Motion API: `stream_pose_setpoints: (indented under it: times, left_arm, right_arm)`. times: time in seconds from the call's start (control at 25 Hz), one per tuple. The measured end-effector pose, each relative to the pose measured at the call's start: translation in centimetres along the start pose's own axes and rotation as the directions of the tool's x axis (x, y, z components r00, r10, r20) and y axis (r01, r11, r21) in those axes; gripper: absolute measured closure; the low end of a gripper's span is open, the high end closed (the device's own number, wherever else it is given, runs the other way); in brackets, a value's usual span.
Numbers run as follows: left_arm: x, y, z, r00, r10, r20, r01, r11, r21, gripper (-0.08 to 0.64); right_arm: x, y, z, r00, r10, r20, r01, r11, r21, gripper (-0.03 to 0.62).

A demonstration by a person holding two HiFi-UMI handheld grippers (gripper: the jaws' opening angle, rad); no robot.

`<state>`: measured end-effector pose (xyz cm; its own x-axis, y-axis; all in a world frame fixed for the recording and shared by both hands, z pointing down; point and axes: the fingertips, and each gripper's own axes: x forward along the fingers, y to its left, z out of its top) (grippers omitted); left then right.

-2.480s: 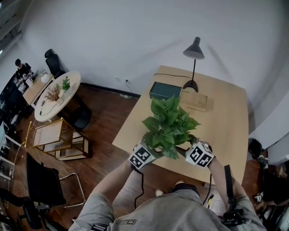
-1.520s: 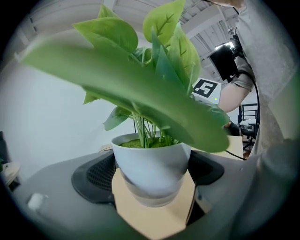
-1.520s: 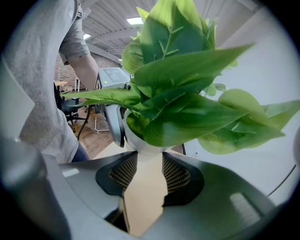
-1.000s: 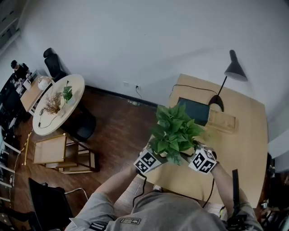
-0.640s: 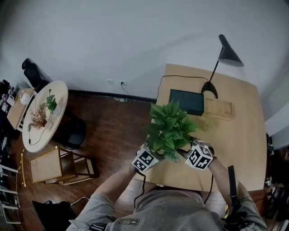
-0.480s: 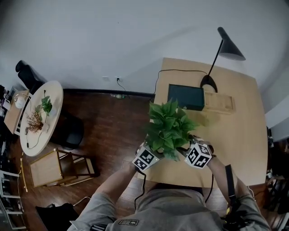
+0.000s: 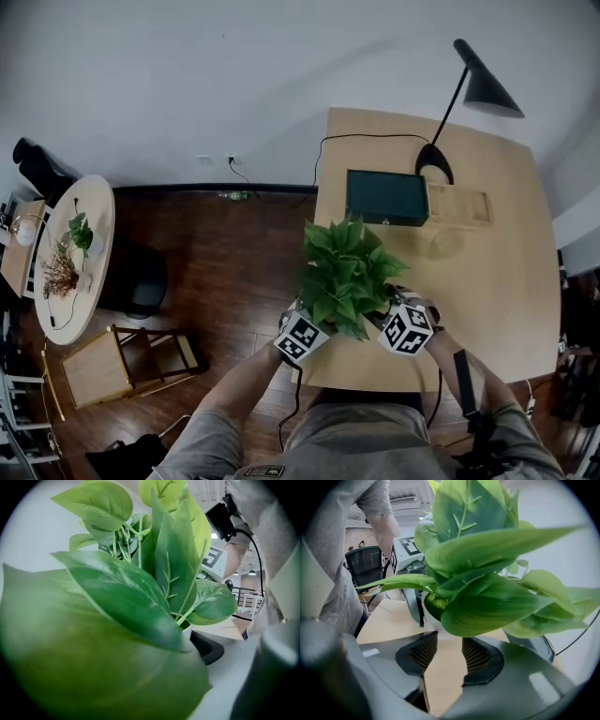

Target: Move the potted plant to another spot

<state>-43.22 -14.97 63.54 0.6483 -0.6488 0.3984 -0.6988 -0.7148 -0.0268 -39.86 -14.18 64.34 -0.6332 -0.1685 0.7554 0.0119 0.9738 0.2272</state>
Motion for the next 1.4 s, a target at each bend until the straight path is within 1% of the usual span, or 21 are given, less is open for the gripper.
stream_pose_setpoints:
  times: [0.28,0.44,0.68,0.88,1.0,1.2,1.36,1.4]
  left_arm:
    - [0.7,0.7,-2.1,1.0,0.011,-0.019,-0.011,1.0,0.003,0.081]
    - [0.6,1.4,-3.1,0.999,0.042,-0.015,-0.042,0.999,0.01,0.081]
    - [-0.1,1.2,-3.5,0.998,0.049,-0.031,-0.048,0.998,0.032,0.081]
    - [0.0,1.3,-3.7,0.997,0.062,-0.046,-0.061,0.998,0.032,0.08]
    - [-0.1,1.3,-3.8,0.996,0.076,-0.057,-0.074,0.997,0.03,0.08]
    - [-0.3,1.2,-4.2,0.993,0.098,-0.068,-0.097,0.995,0.018,0.08]
    - [-0.6,0.3,-3.7,0.996,0.074,-0.054,-0.076,0.997,-0.031,0.076]
    - [-0.6,0.2,-3.9,0.996,0.073,-0.058,-0.075,0.996,-0.037,0.058]
  right_arm:
    - [1.8,0.1,-0.9,1.0,-0.001,-0.018,0.001,1.0,0.003,0.419]
    - [2.0,-0.1,-0.7,1.0,-0.018,-0.015,0.017,1.0,-0.007,0.42]
    - [2.2,0.6,-0.3,1.0,-0.024,-0.015,0.024,0.999,-0.025,0.42]
    - [2.4,0.5,-0.4,1.0,-0.03,-0.006,0.03,0.999,-0.027,0.42]
    - [2.1,0.2,-0.4,0.999,-0.036,0.014,0.036,0.999,-0.007,0.41]
    - [1.0,-0.8,-1.1,0.997,-0.072,0.028,0.071,0.997,0.035,0.403]
    - [-0.2,-0.8,-1.6,0.995,-0.096,0.03,0.094,0.993,0.068,0.402]
    - [-0.5,-0.8,-1.7,0.994,-0.102,0.028,0.099,0.992,0.074,0.402]
